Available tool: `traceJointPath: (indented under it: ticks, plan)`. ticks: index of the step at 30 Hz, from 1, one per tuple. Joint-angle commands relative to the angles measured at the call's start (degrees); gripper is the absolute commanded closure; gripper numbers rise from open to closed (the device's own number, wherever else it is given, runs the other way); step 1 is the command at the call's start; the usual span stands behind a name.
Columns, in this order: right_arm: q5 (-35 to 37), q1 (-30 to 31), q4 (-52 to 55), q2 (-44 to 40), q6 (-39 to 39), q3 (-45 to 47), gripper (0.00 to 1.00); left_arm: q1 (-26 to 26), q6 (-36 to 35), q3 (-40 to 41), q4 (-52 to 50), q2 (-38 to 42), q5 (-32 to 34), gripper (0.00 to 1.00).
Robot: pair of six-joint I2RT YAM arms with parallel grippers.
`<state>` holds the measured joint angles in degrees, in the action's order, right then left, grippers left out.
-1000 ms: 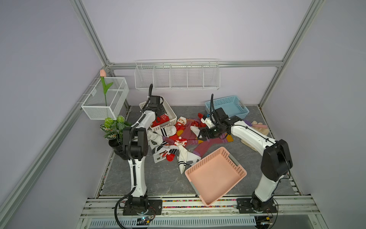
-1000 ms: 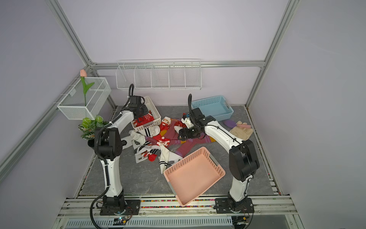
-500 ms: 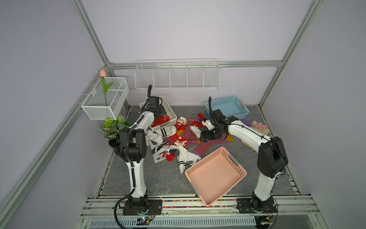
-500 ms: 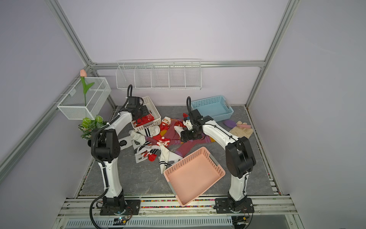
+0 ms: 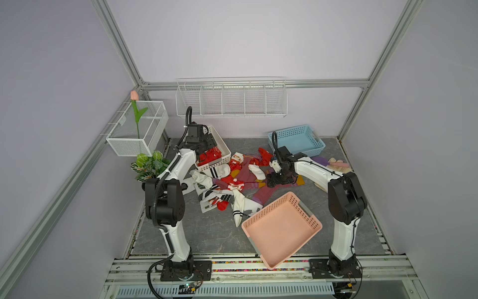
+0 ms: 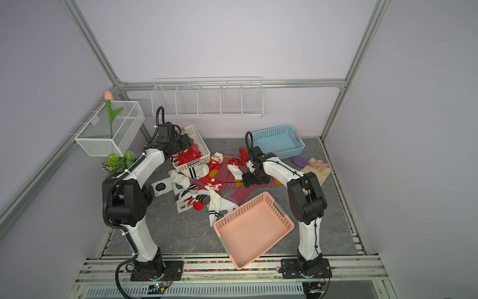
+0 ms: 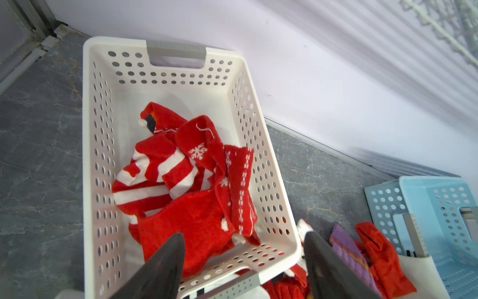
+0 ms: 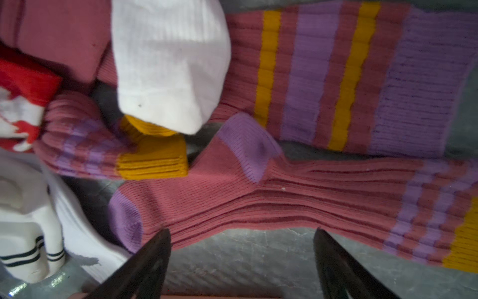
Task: Sort the socks into the basket by color
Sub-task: Place the sock in the bin, then pick up the sock from the center of the board.
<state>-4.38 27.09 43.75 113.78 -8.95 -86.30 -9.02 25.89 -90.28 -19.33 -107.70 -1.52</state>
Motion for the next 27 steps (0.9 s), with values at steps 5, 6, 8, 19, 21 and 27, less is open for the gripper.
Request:
traceJointPath:
  ticks: [5, 6, 8, 19, 21, 27]
  plan:
    - [3.65, -0.82, -0.80, 3.93, -0.70, 0.15, 0.12, -0.44, 0.82, 4.59, 1.38, 5.18, -2.14, 0.32]
    - [4.00, -0.89, -1.21, 4.23, -0.91, 0.53, 0.11, -0.55, 0.83, 5.11, 1.49, 5.64, -2.34, 0.32]
    - [4.68, -0.88, -2.17, 5.10, -1.36, 1.16, 0.12, -0.81, 1.04, 6.17, 1.67, 6.43, -2.44, 0.32]
    - [4.70, -0.83, -5.41, 7.60, -3.08, 4.70, 0.19, -1.71, 0.83, 8.68, 1.69, 8.73, -3.08, 0.32]
    - [4.44, -0.80, -5.72, 7.52, -3.27, 5.53, 0.35, -1.70, 0.80, 9.01, 1.68, 9.04, -3.34, 0.32]
    - [4.38, -0.82, -5.94, 6.74, -3.83, 6.91, 0.78, -1.71, 0.91, 9.74, 2.01, 9.92, -4.58, 0.32]
